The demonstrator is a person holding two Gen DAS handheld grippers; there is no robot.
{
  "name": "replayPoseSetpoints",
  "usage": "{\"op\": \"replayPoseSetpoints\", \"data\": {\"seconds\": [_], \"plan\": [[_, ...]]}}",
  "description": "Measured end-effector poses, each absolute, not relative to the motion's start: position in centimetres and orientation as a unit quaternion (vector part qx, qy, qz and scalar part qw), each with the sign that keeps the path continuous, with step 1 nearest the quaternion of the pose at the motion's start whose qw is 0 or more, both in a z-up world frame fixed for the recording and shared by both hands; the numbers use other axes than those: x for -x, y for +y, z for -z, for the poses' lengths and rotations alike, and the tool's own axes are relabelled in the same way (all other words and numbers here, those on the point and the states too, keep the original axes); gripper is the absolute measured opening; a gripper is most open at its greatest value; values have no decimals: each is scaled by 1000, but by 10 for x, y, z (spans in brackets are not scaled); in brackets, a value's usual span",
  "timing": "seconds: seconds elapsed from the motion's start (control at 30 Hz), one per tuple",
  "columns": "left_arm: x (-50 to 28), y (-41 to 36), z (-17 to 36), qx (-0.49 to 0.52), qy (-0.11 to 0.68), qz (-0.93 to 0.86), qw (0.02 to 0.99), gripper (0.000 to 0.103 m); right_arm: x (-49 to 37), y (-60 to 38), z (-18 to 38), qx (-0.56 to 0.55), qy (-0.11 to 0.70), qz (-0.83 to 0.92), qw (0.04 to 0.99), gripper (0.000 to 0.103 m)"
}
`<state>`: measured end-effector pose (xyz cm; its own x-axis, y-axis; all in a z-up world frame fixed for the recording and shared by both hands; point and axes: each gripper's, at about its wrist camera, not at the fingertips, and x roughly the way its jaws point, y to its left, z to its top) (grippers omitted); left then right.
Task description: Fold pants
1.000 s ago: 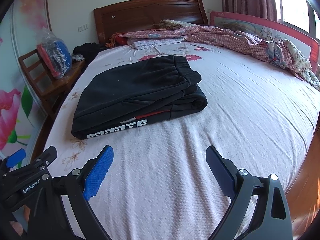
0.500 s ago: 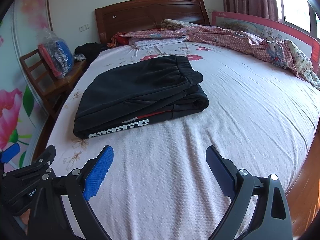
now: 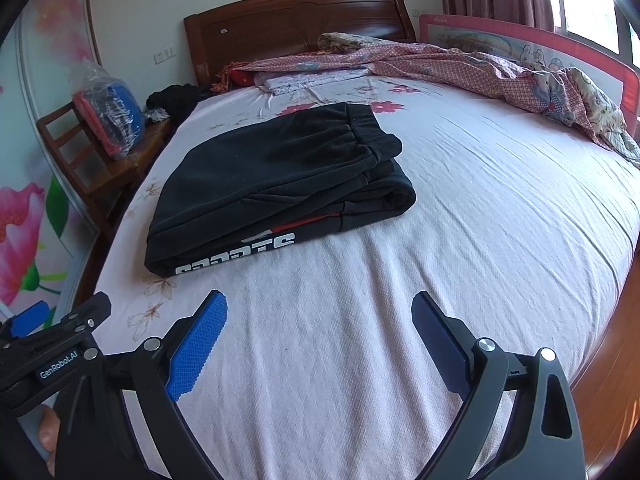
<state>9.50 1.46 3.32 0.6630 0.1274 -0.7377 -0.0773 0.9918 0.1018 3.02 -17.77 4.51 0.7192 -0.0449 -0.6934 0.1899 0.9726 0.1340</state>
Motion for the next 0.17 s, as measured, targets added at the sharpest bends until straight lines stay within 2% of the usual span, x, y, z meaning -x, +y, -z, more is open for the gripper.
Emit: {"op": "replayPoseSetpoints", "data": {"seconds": [0.17], "plan": [[-98, 13, -29, -25, 433, -42, 900, 101, -30, -179, -45, -103, 371, 63, 921, 93]]}}
